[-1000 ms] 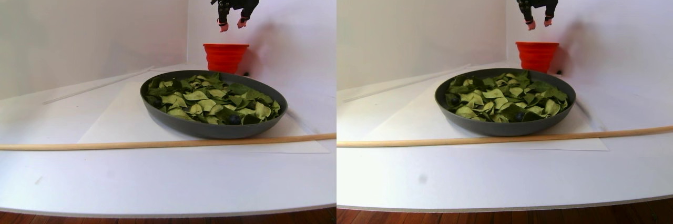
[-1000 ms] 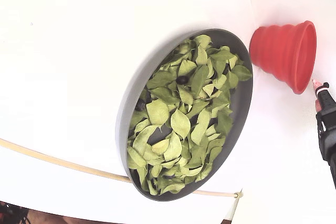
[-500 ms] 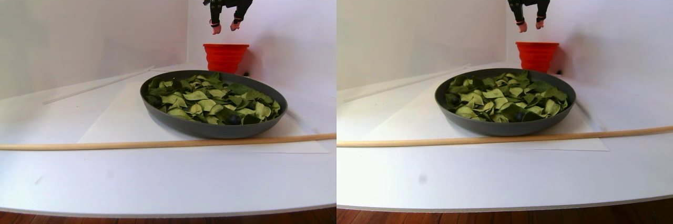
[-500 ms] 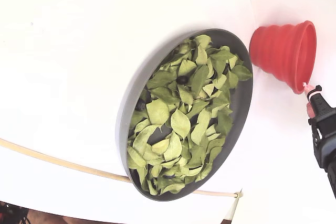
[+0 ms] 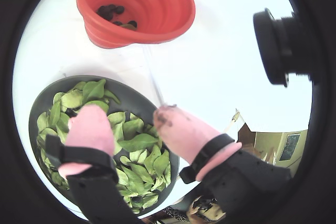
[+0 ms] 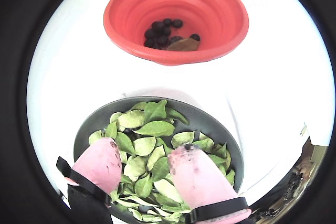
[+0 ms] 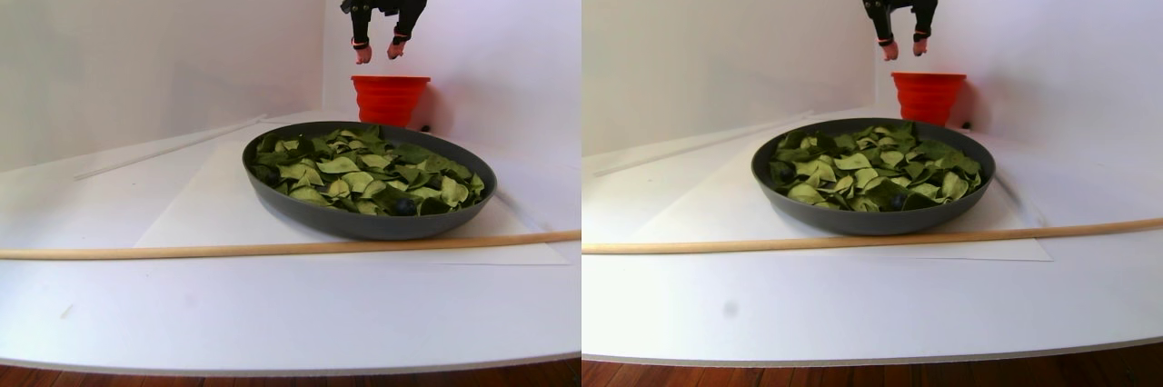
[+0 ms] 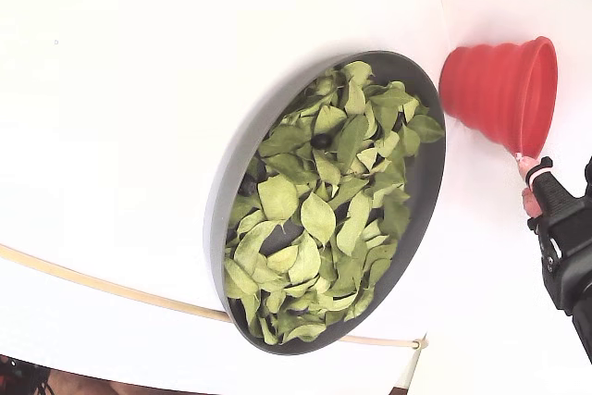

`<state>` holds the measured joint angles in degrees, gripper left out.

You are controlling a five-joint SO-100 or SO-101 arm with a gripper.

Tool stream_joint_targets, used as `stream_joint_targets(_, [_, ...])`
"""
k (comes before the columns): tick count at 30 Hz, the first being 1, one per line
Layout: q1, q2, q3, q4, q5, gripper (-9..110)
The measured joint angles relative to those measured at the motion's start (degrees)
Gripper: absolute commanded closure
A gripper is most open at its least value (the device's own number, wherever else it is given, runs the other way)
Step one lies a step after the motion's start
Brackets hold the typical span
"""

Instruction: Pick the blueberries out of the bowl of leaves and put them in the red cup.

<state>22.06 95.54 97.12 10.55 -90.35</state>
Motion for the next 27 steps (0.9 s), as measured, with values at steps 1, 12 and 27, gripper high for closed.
stream_joint_targets(1, [-0.4, 0.9, 0.9, 0.4, 0.2, 84])
stream_joint_targets(12, [-2.5, 5.4, 7.1, 3.6, 1.2, 84])
stream_joint_targets(27, [-4.6, 11.7, 12.8, 7.1, 3.3, 84])
